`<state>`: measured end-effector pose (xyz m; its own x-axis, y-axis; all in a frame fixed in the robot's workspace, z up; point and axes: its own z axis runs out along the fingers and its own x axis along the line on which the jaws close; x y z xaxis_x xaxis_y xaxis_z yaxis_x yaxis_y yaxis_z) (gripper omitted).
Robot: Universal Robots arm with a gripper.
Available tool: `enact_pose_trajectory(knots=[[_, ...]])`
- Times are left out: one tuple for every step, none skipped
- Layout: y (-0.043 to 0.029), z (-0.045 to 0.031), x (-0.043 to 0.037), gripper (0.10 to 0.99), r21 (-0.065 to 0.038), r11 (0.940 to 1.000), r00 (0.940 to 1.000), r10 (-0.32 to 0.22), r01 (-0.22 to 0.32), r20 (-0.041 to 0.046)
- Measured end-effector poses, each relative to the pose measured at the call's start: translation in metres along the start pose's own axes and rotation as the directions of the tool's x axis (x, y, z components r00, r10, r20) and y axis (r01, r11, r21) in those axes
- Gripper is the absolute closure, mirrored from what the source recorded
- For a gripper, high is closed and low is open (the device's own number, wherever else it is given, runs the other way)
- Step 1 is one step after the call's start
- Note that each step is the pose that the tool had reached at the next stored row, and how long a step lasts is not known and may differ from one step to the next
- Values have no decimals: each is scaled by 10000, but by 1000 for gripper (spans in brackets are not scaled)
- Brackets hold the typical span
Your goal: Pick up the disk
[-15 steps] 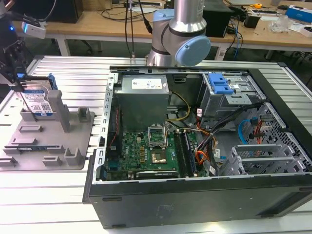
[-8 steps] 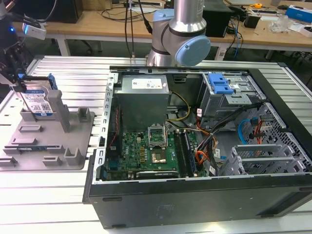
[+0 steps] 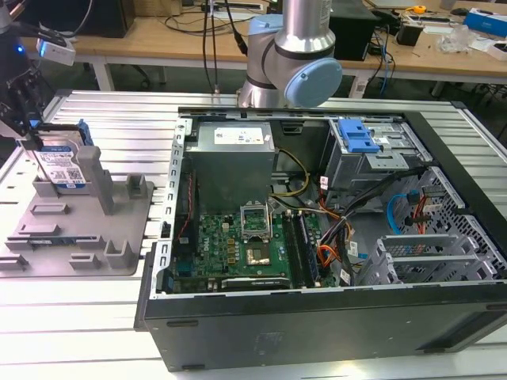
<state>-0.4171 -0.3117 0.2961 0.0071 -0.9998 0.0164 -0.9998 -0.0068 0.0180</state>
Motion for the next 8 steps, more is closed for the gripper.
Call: enact_pose_trajectory(knots=[[0,0,0,702,0,10000,10000,0,0,0],[0,0,0,702,0,10000,10000,0,0,0],[0,0,0,702,0,10000,10000,1,-1,-1],[0,0,0,718,0,10000,10000,1,-1,0],[0,0,0,718,0,10000,10000,0,0,0],[0,1,0,718,0,10000,10000,0,0,0],[0,1,0,718,0,10000,10000,1,-1,0],[0,1,0,718,0,10000,10000,1,-1,0]])
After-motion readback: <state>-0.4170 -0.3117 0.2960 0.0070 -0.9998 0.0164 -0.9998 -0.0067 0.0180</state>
